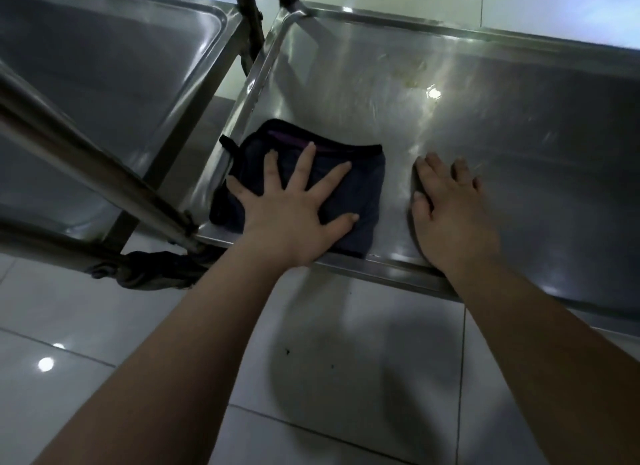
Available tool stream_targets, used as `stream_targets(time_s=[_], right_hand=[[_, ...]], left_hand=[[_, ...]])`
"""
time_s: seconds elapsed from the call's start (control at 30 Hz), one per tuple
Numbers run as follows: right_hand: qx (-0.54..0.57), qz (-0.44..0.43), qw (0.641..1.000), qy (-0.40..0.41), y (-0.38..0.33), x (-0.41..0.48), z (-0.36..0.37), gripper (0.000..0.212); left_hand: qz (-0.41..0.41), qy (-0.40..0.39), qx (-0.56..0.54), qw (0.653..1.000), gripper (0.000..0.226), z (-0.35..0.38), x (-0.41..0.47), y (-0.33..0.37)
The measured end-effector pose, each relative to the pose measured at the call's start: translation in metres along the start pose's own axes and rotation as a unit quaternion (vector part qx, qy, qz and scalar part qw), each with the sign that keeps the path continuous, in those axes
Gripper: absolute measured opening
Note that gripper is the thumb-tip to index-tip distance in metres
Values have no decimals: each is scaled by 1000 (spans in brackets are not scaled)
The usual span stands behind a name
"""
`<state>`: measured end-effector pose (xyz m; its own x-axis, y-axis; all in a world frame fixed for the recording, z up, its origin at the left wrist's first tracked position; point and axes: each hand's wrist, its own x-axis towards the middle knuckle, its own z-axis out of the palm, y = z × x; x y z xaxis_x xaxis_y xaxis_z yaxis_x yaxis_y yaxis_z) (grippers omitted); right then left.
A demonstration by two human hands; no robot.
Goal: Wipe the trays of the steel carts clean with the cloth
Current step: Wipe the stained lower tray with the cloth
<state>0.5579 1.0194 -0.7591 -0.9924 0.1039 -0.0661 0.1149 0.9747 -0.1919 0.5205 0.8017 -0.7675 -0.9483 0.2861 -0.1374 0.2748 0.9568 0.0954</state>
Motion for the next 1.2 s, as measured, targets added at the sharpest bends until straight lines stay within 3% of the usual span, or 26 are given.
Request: stream_targets(time_s=[0.07,0.17,0.23,0.47,0.67,1.03,1.2], right_hand=[[6,-26,1000,-11,0,-1,-1,57],[23,-148,988,-28,-4,0,-1,60],[14,-184,982,-38,-5,2,0,64],[0,-173,984,-33,-3,3,4,73],[38,-168,984,-36,-1,6,3,65],[43,-168,985,-18,-4,3,1,63],[37,-163,986,-3,-4,2,2,62]], left_hand=[[4,5,2,1000,71,-2,18,-3],[3,10,-4,1000,74,-6,43,-5],[-10,7,-6,1000,78,-8,57,-3],[-19,-15,8,1000,74,-19,106,-7],[-2,-33,12,999,73,-28,124,-10],[0,-17,-9,1000,70,0,-28,-22],[-20,-24,-20,999,71,-1,-20,-17]])
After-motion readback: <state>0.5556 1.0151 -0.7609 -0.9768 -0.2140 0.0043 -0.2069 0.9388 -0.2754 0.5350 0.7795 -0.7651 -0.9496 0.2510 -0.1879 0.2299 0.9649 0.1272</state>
